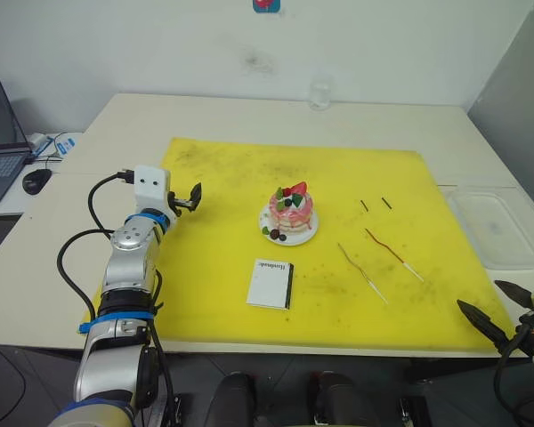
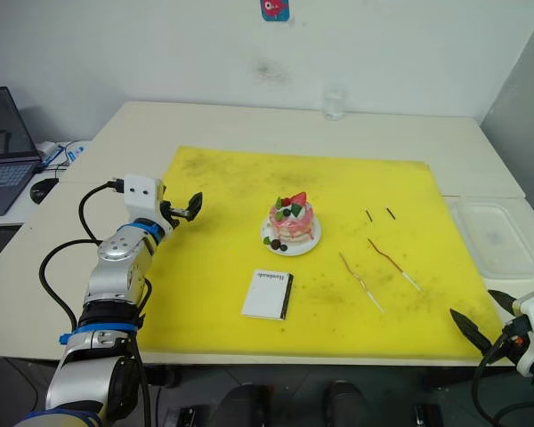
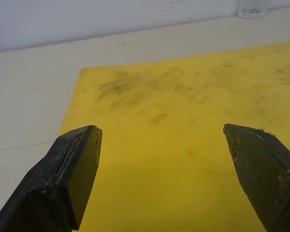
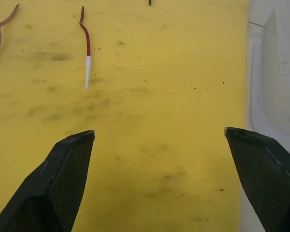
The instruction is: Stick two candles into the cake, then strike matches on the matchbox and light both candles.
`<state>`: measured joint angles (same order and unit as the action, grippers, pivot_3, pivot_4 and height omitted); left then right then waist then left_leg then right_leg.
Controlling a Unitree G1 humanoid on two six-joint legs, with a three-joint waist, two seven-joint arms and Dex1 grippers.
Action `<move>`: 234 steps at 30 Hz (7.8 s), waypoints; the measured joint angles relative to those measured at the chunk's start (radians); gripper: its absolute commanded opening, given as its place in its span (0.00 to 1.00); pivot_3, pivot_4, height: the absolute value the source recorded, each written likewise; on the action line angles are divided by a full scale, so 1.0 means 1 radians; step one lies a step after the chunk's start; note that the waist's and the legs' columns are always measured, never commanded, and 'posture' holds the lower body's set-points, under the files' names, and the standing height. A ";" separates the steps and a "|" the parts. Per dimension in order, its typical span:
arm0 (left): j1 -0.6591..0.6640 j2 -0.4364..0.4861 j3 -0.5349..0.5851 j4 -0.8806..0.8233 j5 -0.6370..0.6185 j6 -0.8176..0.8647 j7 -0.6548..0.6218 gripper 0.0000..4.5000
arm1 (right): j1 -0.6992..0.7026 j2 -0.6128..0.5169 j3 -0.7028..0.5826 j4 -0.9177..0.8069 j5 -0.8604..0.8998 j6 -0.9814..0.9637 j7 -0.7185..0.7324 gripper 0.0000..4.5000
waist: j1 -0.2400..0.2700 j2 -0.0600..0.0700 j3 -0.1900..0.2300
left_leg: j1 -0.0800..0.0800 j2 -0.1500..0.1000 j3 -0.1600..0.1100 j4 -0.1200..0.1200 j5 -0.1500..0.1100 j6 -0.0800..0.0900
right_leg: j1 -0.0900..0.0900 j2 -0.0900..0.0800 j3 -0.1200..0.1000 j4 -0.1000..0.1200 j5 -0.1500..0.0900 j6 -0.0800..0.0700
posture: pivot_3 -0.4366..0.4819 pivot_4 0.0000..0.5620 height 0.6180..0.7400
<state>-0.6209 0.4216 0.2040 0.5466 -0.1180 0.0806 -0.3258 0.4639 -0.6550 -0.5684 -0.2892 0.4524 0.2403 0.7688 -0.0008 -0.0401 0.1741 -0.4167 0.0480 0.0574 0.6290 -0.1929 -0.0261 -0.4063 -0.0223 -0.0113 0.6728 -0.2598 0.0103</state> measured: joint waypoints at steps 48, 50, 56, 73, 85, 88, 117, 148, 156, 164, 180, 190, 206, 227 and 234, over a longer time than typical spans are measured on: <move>-0.049 0.189 -0.332 -0.699 -0.348 0.371 -0.820 1.00 | -0.226 -0.031 0.283 -0.018 -0.102 0.121 -0.032 0.92 | -0.001 0.001 0.000 | 0.000 -0.001 -0.001 0.000 0.000 0.000 | 0.000 0.002 0.001 0.001 -0.002 -0.003 | 0.48 0.27 1.00; -0.038 0.185 -0.340 -0.699 -0.339 0.363 -0.821 1.00 | -0.237 -0.030 0.299 -0.012 -0.109 0.126 -0.031 0.78 | -0.003 0.001 0.000 | 0.001 -0.001 -0.001 0.000 0.000 0.000 | 0.000 0.002 0.001 0.001 -0.002 -0.003 | 0.48 0.27 1.00; -0.021 0.175 -0.352 -0.698 -0.322 0.344 -0.813 1.00 | -0.251 -0.022 0.316 -0.012 -0.111 0.151 -0.035 0.30 | -0.001 0.001 0.000 | 0.000 -0.001 -0.002 0.001 0.000 0.000 | 0.000 0.002 0.001 0.001 -0.002 -0.003 | 0.48 0.27 1.00; 0.068 0.080 -0.342 -0.777 -0.383 0.442 -0.694 1.00 | -0.428 0.078 0.270 -0.185 0.056 0.308 -0.166 0.00 | -0.007 0.001 0.000 | 0.001 0.000 -0.003 0.001 0.000 0.000 | 0.000 0.002 0.002 0.003 -0.001 -0.002 | 0.48 0.27 1.00; -0.047 -0.200 -0.145 -0.682 -0.601 0.646 -0.355 0.45 | -0.830 0.236 0.464 -0.235 0.111 0.384 -0.347 0.00 | 0.001 0.001 0.000 | -0.002 -0.002 -0.004 0.001 0.000 0.000 | 0.000 0.003 0.001 0.000 -0.002 -0.001 | 0.48 0.27 1.00; -0.088 -0.250 -0.118 -0.659 -0.634 0.659 -0.300 0.45 | -0.870 0.275 0.502 -0.173 0.072 0.325 -0.339 0.00 | -0.002 0.001 0.000 | -0.003 -0.002 -0.003 0.001 0.000 0.000 | 0.000 0.002 0.001 -0.001 -0.001 -0.001 | 0.48 0.27 1.00; -0.110 -0.325 -0.097 -0.614 -0.677 0.648 -0.211 0.07 | -0.915 0.333 0.588 -0.120 0.020 0.227 -0.312 0.00 | -0.002 0.001 0.000 | -0.001 -0.002 -0.004 0.000 0.000 0.000 | 0.000 0.004 0.001 0.001 -0.001 -0.001 | 0.48 0.27 1.00; -0.079 0.053 -0.024 -0.418 -0.546 0.606 -0.324 0.00 | -0.967 0.287 0.761 -0.075 -0.191 0.224 -0.267 0.92 | -0.010 0.001 0.000 | -0.003 0.001 -0.003 -0.002 0.000 0.000 | -0.003 0.002 0.000 0.000 -0.002 -0.002 | 0.48 0.27 1.00; -0.020 -0.052 -0.042 -0.409 -0.500 0.508 -0.333 0.00 | -0.967 0.305 0.822 -0.054 -0.234 0.269 -0.268 0.92 | 0.001 0.001 0.001 | -0.006 0.000 -0.003 0.000 0.000 0.000 | -0.004 -0.001 0.000 -0.001 -0.002 -0.002 | 0.48 0.27 1.00; -0.021 -0.113 -0.072 -0.379 -0.483 0.481 -0.336 0.00 | -0.963 0.301 0.811 -0.053 -0.240 0.291 -0.268 0.92 | -0.002 0.001 0.001 | -0.006 0.000 -0.003 -0.001 0.000 0.000 | -0.005 0.002 -0.001 0.000 -0.002 -0.002 | 0.48 0.27 1.00; -0.021 -0.162 -0.069 -0.296 -0.480 0.479 -0.348 0.00 | -0.925 0.298 0.784 -0.072 -0.255 0.297 -0.283 0.92 | -0.003 0.000 0.001 | -0.006 0.000 -0.003 -0.001 0.000 0.000 | -0.005 0.002 -0.001 0.000 -0.002 -0.002 | 0.48 0.27 1.00; -0.013 -0.177 -0.086 -0.287 -0.445 0.436 -0.364 0.00 | -0.922 0.296 0.782 -0.080 -0.255 0.300 -0.288 0.92 | -0.003 0.000 0.001 | -0.006 0.000 -0.003 0.000 0.000 0.000 | -0.005 0.002 0.000 0.000 -0.002 -0.002 | 0.48 0.27 1.00; 0.037 -0.192 -0.179 -0.311 -0.285 0.214 -0.383 0.00 | -0.921 0.288 0.774 -0.081 -0.255 0.300 -0.288 0.92 | -0.002 0.000 0.001 | -0.006 0.000 -0.003 -0.001 0.000 0.000 | -0.005 0.002 0.000 -0.001 -0.002 -0.002 | 0.48 0.27 1.00; 0.042 -0.178 -0.168 -0.353 -0.275 0.220 -0.377 0.97 | -0.921 0.285 0.774 -0.080 -0.255 0.299 -0.287 0.93 | -0.002 0.000 0.001 | -0.006 0.000 -0.003 -0.001 0.000 0.000 | -0.005 0.002 -0.001 -0.001 -0.002 -0.002 | 0.48 0.27 1.00; 0.071 -0.149 -0.151 -0.396 -0.277 0.243 -0.372 0.97 | -0.921 0.285 0.774 -0.080 -0.255 0.296 -0.286 0.93 | -0.003 0.000 0.001 | -0.006 0.000 -0.003 -0.001 0.000 0.000 | -0.005 0.002 -0.001 -0.001 -0.002 -0.002 | 0.48 0.27 1.00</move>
<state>-0.5502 0.2730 0.0532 0.1503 -0.3947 0.3240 -0.6973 -0.4568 -0.3702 0.2054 -0.3696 0.1978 0.5367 0.4827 -0.0037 -0.0396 0.1749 -0.4230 0.0482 0.0541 0.6283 -0.1929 -0.0257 -0.4111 -0.0201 -0.0120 0.6722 -0.2615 0.0087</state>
